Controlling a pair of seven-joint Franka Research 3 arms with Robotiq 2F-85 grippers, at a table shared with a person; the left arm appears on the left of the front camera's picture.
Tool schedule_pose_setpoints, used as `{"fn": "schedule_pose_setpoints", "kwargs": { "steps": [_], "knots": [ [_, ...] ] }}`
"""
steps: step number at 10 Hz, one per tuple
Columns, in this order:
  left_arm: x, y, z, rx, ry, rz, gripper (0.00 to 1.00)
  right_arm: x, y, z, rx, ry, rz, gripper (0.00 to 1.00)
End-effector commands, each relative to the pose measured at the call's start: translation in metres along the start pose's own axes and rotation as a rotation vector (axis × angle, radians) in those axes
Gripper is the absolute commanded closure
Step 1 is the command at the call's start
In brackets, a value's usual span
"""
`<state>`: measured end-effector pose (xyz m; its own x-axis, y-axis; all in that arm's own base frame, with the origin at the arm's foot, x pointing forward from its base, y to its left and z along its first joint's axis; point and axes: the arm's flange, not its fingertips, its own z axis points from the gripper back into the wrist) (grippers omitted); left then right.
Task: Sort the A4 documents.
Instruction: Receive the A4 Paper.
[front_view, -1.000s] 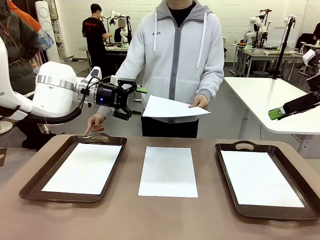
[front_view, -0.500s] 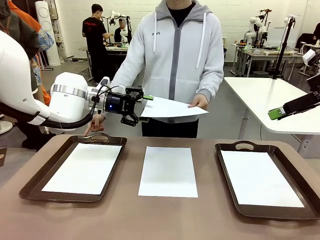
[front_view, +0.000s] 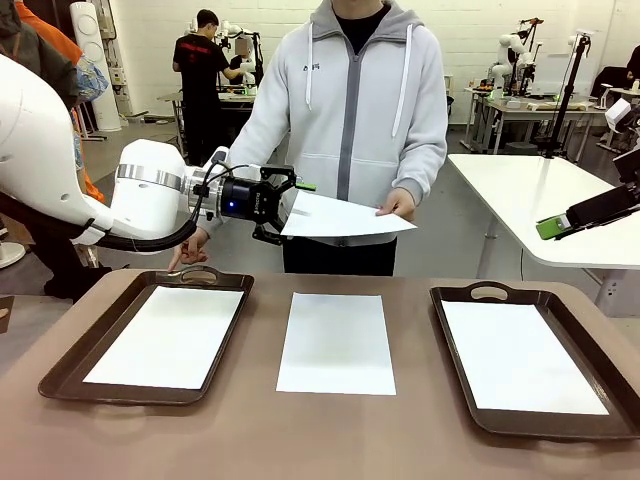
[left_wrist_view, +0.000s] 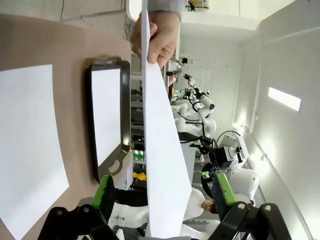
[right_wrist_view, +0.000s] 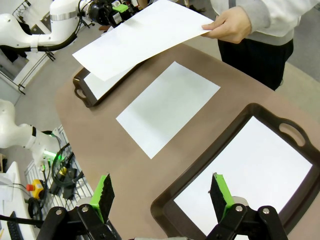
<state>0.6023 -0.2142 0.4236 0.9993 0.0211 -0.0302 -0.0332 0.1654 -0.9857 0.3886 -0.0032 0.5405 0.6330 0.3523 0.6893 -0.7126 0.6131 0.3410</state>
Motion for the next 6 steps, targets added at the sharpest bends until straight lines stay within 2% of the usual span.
{"fn": "schedule_pose_setpoints", "kwargs": {
  "steps": [1, 4, 5, 6],
  "knots": [
    [0.0092, 0.0013, -0.0054, -0.034, 0.022, 0.034, 0.0, -0.0005, 0.0004, -0.0004, 0.003, 0.001, 0.005, 0.0],
    [0.0057, -0.0024, -0.0057, 0.001, -0.008, 0.016, 0.3, -0.0005, 0.0004, -0.0004, 0.003, 0.001, 0.005, 0.0],
    [0.0045, -0.0036, -0.0049, 0.014, -0.012, 0.018, 0.37, -0.0005, 0.0004, -0.0004, 0.003, 0.001, 0.005, 0.0],
    [0.0045, -0.0036, -0.0025, 0.015, -0.016, 0.019, 0.48, -0.0005, 0.0004, -0.0004, 0.003, 0.001, 0.005, 0.0]
  ]
}}
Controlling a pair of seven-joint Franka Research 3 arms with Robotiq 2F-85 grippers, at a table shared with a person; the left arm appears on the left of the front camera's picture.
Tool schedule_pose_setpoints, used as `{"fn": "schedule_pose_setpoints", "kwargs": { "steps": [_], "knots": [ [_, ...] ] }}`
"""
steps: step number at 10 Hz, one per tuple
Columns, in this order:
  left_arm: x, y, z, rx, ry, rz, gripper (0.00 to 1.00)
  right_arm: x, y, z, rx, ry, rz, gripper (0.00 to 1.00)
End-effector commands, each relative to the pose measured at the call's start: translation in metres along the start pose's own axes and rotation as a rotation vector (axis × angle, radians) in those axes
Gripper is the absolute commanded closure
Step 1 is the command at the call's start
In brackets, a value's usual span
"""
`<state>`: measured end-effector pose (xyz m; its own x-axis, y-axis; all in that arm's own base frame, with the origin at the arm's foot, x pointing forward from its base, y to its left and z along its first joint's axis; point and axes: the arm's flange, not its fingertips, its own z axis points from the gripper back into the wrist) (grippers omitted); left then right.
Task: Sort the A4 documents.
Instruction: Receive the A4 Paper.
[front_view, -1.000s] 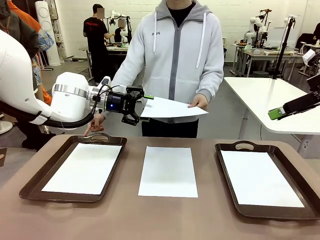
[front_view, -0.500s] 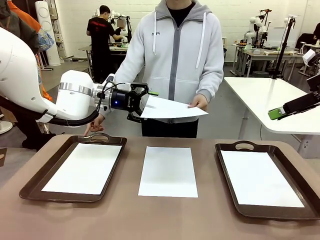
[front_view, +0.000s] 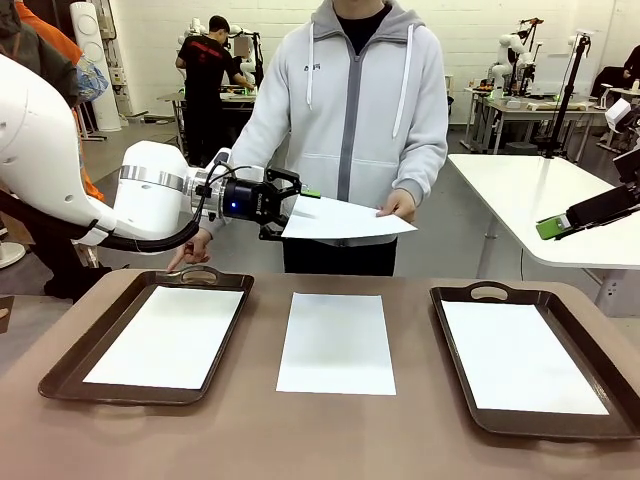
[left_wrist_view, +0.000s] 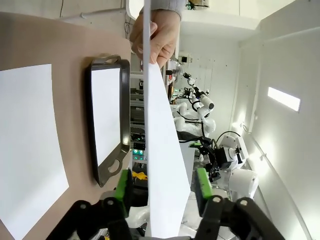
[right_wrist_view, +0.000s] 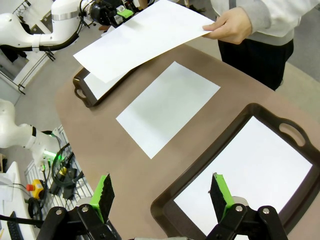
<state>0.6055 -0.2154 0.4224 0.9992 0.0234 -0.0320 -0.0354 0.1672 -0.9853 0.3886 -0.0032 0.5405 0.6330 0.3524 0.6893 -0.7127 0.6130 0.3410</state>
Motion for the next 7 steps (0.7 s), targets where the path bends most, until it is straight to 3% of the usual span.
{"fn": "schedule_pose_setpoints", "kwargs": {
  "steps": [1, 4, 6, 7],
  "knots": [
    [0.0006, -0.0046, 0.0, 0.019, -0.02, 0.017, 0.55, -0.0005, 0.0003, -0.0004, 0.003, 0.001, 0.005, 0.0],
    [-0.0016, -0.0074, -0.0015, 0.027, -0.027, 0.015, 0.85, -0.0005, 0.0003, -0.0004, 0.003, 0.001, 0.005, 0.0],
    [-0.0017, -0.0085, -0.0008, 0.03, -0.027, 0.013, 1.0, -0.0005, 0.0003, -0.0004, 0.003, 0.001, 0.005, 0.0],
    [-0.0017, -0.0085, -0.0006, 0.035, -0.033, 0.016, 1.0, -0.0005, 0.0003, -0.0004, 0.003, 0.001, 0.005, 0.0]
  ]
}}
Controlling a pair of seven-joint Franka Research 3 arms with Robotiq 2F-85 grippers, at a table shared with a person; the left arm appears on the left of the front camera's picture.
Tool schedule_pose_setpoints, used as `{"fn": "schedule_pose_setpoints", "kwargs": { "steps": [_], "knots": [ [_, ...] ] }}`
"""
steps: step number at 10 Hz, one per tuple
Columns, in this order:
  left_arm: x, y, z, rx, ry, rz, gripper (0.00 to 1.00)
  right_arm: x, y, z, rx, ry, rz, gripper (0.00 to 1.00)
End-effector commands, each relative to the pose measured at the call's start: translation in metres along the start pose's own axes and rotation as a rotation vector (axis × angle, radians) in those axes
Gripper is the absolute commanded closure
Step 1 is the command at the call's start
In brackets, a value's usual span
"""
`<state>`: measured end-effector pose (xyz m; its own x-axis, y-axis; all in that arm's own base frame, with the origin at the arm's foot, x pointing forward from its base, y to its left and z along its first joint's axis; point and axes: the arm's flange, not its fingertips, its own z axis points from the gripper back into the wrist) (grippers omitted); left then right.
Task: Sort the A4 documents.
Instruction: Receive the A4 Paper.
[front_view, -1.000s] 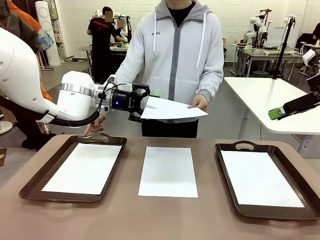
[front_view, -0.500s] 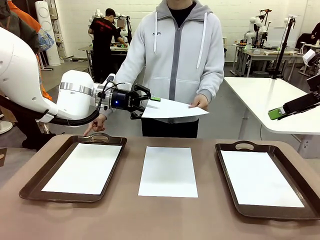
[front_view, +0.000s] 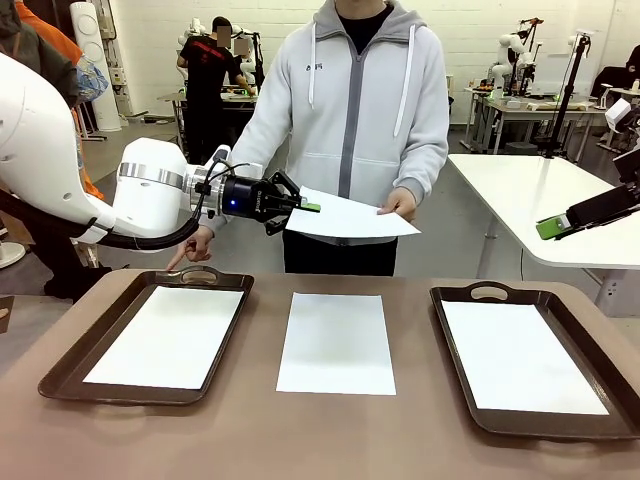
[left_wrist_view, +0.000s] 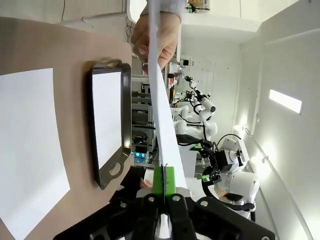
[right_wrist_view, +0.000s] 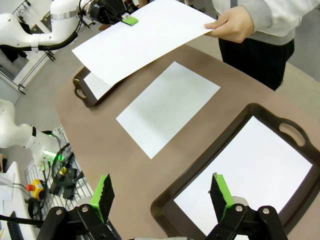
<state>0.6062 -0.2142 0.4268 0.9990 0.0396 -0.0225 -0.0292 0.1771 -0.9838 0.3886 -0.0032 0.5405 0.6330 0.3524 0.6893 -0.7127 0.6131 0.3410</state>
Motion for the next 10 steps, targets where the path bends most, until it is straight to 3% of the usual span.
{"fn": "schedule_pose_setpoints", "kwargs": {
  "steps": [1, 5, 7, 8, 10],
  "knots": [
    [-0.002, -0.005, -0.003, 0.029, -0.02, 0.023, 1.0, 0.0, 0.0, 0.0, 0.003, 0.001, 0.005, 0.0],
    [-0.003, -0.004, 0.001, 0.029, -0.048, 0.023, 1.0, 0.0, 0.0, 0.0, 0.003, 0.001, 0.005, 0.0],
    [-0.014, -0.009, 0.015, 0.004, -0.044, -0.073, 1.0, 0.0, 0.0, 0.0, 0.003, 0.001, 0.005, 0.0],
    [0.001, 0.0, 0.001, 0.016, -0.027, 0.001, 1.0, 0.0, 0.0, 0.0, 0.003, 0.001, 0.005, 0.0],
    [0.001, 0.0, 0.001, 0.016, -0.027, 0.001, 1.0, 0.0, 0.0, 0.0, 0.003, 0.001, 0.005, 0.0]
  ]
}}
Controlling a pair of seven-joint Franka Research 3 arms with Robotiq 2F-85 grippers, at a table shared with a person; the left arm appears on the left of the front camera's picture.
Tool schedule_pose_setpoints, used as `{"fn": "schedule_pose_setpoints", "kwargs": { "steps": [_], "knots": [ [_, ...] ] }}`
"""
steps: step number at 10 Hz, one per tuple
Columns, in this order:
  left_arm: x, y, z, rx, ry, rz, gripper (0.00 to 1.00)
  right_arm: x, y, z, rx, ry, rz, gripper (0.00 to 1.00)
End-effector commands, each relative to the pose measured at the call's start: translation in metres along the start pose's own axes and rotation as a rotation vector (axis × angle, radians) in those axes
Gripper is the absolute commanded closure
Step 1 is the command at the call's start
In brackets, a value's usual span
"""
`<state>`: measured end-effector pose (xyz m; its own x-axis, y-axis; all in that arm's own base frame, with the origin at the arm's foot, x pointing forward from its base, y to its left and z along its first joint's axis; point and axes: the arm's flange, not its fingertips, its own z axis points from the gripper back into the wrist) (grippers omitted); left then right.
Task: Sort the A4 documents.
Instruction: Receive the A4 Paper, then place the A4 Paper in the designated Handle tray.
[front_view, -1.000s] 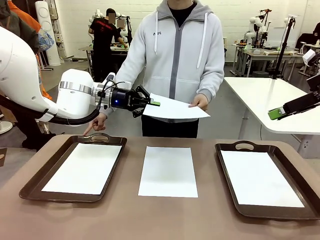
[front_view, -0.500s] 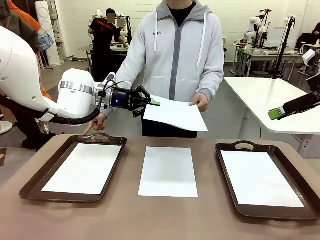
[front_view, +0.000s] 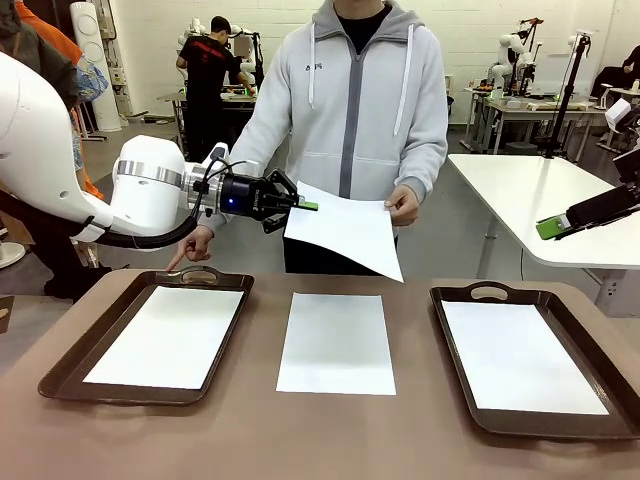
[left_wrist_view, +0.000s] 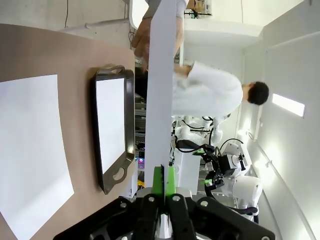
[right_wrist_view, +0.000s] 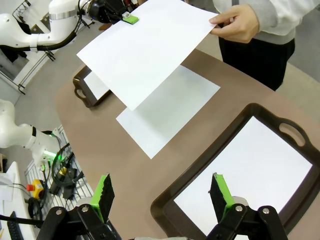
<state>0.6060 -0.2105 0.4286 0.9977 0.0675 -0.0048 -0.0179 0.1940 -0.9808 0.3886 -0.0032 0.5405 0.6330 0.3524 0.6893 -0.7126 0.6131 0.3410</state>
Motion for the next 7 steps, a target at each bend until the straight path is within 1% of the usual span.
{"fn": "schedule_pose_setpoints", "kwargs": {
  "steps": [1, 7],
  "knots": [
    [0.0013, 0.0008, -0.0033, 0.0, 0.004, 0.014, 1.0, -0.0005, 0.0004, -0.0004, 0.003, 0.001, 0.005, 0.0],
    [0.0013, 0.0008, -0.0033, 0.0, 0.004, 0.014, 1.0, -0.0005, 0.0004, -0.0004, 0.003, 0.001, 0.005, 0.0]
  ]
}}
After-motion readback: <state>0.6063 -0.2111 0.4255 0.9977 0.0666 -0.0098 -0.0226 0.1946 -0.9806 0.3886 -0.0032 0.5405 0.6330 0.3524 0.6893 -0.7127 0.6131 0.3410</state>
